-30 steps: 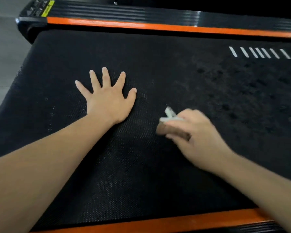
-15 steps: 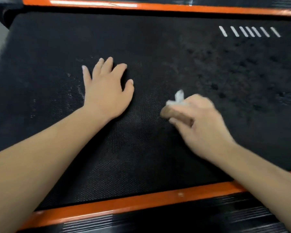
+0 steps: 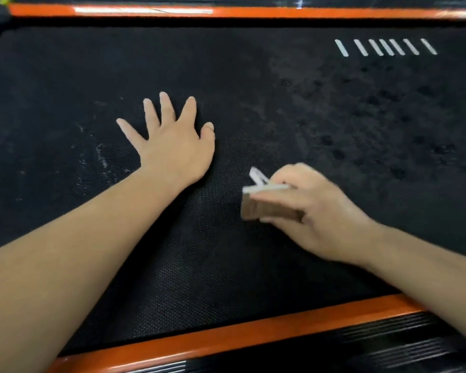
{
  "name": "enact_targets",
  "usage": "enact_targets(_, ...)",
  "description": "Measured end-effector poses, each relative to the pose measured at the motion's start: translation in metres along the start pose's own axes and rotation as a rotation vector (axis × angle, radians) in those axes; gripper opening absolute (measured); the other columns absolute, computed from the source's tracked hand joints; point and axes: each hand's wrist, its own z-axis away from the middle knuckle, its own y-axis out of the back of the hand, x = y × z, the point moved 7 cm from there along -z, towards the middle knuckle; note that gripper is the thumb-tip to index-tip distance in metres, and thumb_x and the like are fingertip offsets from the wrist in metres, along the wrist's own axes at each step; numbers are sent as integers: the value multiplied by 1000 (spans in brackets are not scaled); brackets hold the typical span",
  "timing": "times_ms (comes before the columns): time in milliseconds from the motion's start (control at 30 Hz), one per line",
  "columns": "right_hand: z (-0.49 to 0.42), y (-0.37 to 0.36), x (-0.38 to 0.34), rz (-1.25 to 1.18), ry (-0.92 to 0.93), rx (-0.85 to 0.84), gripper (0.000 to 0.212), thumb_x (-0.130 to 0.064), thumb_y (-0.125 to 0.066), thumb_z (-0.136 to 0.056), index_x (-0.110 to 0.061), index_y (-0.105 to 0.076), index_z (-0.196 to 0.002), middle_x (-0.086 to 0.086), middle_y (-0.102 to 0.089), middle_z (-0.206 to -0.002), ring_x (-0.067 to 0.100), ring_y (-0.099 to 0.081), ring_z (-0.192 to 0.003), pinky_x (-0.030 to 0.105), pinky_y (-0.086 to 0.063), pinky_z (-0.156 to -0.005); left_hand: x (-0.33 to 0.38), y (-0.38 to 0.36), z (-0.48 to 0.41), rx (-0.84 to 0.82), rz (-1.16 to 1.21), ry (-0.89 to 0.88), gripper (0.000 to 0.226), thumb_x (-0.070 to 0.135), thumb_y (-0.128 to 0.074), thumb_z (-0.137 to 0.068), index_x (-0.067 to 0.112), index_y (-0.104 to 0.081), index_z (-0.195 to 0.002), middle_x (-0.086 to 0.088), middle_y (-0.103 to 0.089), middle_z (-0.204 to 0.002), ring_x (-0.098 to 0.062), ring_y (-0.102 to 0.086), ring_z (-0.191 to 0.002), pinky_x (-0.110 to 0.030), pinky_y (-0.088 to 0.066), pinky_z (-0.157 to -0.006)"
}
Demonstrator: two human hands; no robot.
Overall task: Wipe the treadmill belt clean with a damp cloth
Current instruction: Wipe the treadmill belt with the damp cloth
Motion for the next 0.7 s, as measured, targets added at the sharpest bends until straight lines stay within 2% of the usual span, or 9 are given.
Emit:
enact_targets(100, -27, 35, 81, 129, -306, 244, 21, -31, -64, -93, -30, -74, -112, -1, -55, -95, 22, -54, -96, 34, -43, -85, 1, -3, -4, -13, -38, 38, 63, 56, -20, -105, 36, -11, -164, -9, 6, -173, -34, 17, -158, -77, 16, -112)
enact_targets(167, -38, 31, 100, 141, -446, 262, 23, -33, -64, -93, -38, -72, -114, 0, -52, -96, 26, -55, -101, 34, -44, -87, 2, -7, -4, 3, -70, 44, 62, 55, -17, -105, 36, -11, -164, -10, 6, -173, -35, 17, -157, -80, 15, -110)
enact_targets(267, -43, -4, 41, 18, -174, 97, 26, -32, -64, -91, -38, -72, -114, 3, -54, -96, 23, -51, -93, 35, -43, -82, 3, -8, -4, 27, -82, 41, 61, 55, -15, -105, 36, -10, -163, -11, 6, -173, -35, 16, -157, -80, 14, -111)
enact_targets(333, -47, 1, 42, -2, -89, 33, 28, -33, -66, -90, -36, -72, -118, 3, -56, -98, 21, -52, -93, 33, -42, -83, 3, -9, -4, 18, -95, 34, 61, 57, -15, -105, 38, -8, -163, -10, 7, -173, -35, 17, -157, -79, 14, -112)
enact_targets(400, -69, 23, 90, 154, -196, 136, 25, -34, -65, -91, -40, -71, -115, 3, -55, -96, 23, -53, -95, 37, -45, -88, 3, -10, -4, 15, -110, 22, 61, 57, -14, -105, 40, -7, -163, -10, 9, -173, -35, 18, -157, -78, 14, -112)
enact_targets(467, -83, 39, 137, 182, -445, 244, 25, -38, -62, -93, -42, -70, -116, 1, -50, -98, 27, -54, -101, 41, -47, -91, 3, -10, -3, 22, -108, 10, 60, 56, -14, -106, 40, -8, -163, -9, 8, -173, -33, 17, -157, -78, 14, -112)
enact_targets(500, -85, 34, 138, 195, -472, 262, 26, -39, -62, -93, -42, -70, -117, 1, -49, -98, 28, -53, -102, 40, -47, -91, 3, -10, -4, 29, -101, 5, 60, 56, -14, -106, 40, -9, -163, -7, 8, -173, -31, 17, -158, -78, 14, -112)
enact_targets(600, -79, 0, 77, 40, -185, 134, 25, -35, -64, -91, -42, -71, -115, 2, -52, -96, 22, -51, -94, 32, -43, -84, 2, -10, -5, 29, -93, 2, 60, 56, -13, -106, 40, -7, -163, -4, 10, -173, -28, 18, -158, -76, 15, -113)
enact_targets(700, -88, 15, 95, 84, -163, 92, 24, -37, -64, -90, -40, -73, -113, 3, -55, -95, 25, -55, -94, 35, -44, -84, 4, -11, -5, 19, -118, 7, 59, 55, -13, -107, 38, -7, -164, -6, 8, -173, -29, 17, -158, -75, 15, -114)
